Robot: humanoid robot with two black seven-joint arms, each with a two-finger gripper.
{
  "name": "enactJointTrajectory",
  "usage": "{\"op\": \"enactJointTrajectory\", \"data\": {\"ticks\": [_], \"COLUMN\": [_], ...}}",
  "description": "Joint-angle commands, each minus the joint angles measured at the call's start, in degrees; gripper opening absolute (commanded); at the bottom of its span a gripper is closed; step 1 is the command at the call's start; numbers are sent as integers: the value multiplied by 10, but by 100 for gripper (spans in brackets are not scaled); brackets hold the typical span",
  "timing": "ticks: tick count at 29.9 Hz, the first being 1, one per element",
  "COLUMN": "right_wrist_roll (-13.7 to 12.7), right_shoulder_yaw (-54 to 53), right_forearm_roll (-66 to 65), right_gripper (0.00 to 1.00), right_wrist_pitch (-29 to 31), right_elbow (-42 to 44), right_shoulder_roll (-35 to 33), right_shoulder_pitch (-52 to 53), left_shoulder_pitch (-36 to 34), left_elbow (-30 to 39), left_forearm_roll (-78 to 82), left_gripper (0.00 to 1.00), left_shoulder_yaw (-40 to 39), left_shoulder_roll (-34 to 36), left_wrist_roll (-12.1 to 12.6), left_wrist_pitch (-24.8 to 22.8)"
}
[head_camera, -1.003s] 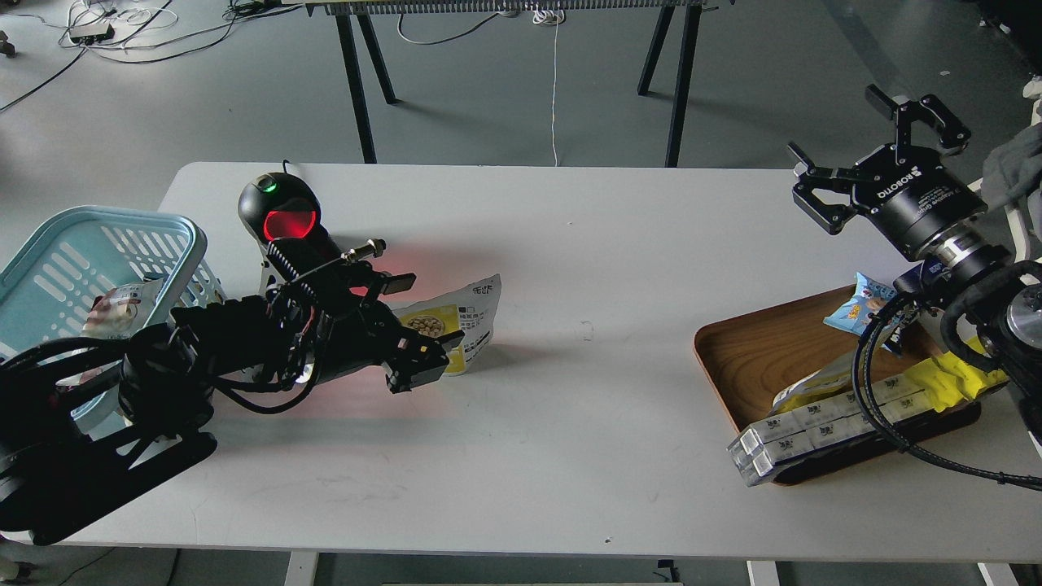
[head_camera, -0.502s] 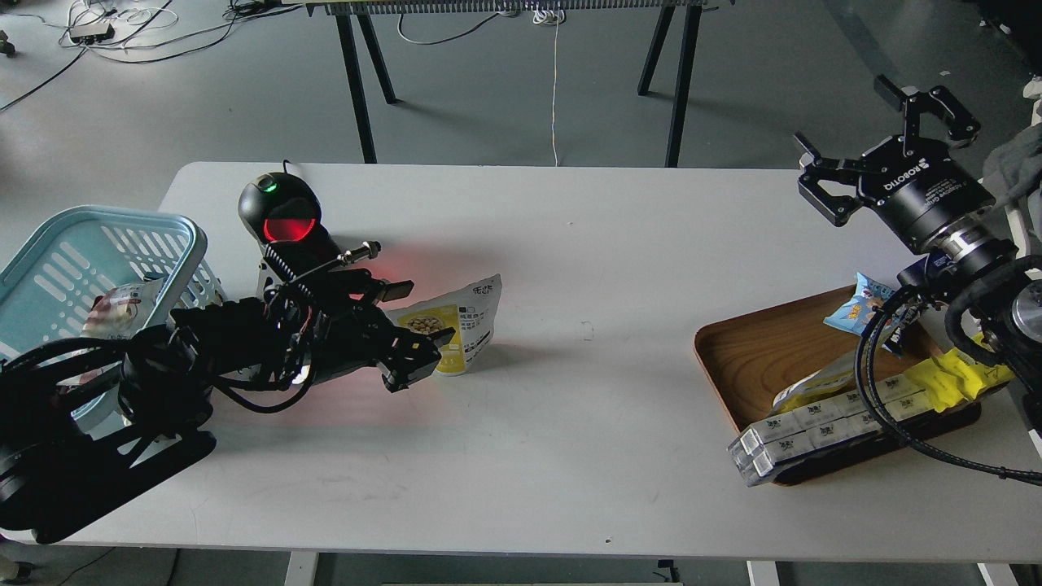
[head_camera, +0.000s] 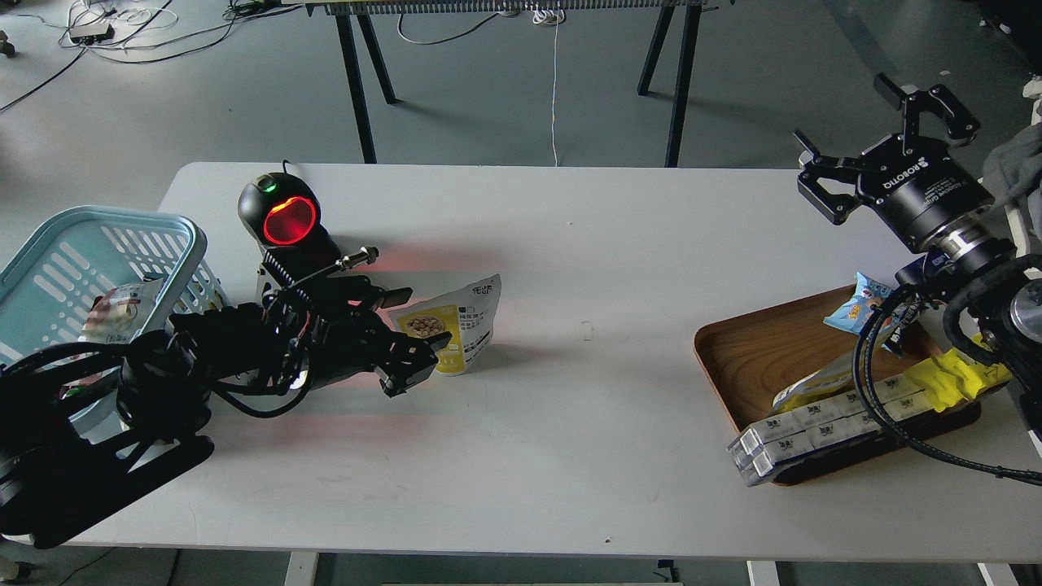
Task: Scan snack and place in basket
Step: 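Lift the packet with the left gripper and hold it before the scanner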
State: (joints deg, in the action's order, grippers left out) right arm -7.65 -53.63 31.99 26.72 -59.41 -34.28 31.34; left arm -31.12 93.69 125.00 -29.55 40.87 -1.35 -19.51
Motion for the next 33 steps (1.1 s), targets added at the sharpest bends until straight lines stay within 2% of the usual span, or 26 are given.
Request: {"op": "enactJointTrajectory", "data": {"ticks": [1, 3, 5, 7, 16, 21, 26, 33], "right_wrist_roll": [0, 0, 0, 0, 0, 0, 0, 0], "right_shoulder_yaw": [0, 0, 0, 0, 2, 3, 3, 5], "right_forearm_roll": [0, 0, 0, 0, 0, 0, 0, -1], "right_gripper": [96, 96, 96, 96, 96, 96, 96, 96], "right_wrist_pitch": [0, 0, 0, 0, 0, 0, 0, 0], "right_elbow": [-1, -2, -3, -4, -3, -4, -4, -4], "right_shoulder_roll": [-1, -1, -1, -1, 0, 0, -1, -1], "right_shoulder_pitch": [0, 0, -1, -1, -1, -1, -1, -1], "left_shoulder_pitch": [-1, -1, -1, -1, -3, -3, -3, -3], "left_elbow": [0, 0, -1, -1, 1, 14, 39, 58], "left_forearm_roll": [0, 0, 0, 0, 0, 0, 0, 0], "left_gripper": [26, 22, 4, 1, 0, 0, 0, 0], "left_shoulder_yaw": [-2, -1, -1, -1, -10, -23, -54, -62], "left_shoulder_roll": [0, 0, 1, 2, 6, 31, 70, 132], "left_wrist_roll": [-10, -11, -13, -13, -14, -15, -41, -60], "left_wrist_pitch": [1, 0, 0, 1, 19, 32, 42, 61]}}
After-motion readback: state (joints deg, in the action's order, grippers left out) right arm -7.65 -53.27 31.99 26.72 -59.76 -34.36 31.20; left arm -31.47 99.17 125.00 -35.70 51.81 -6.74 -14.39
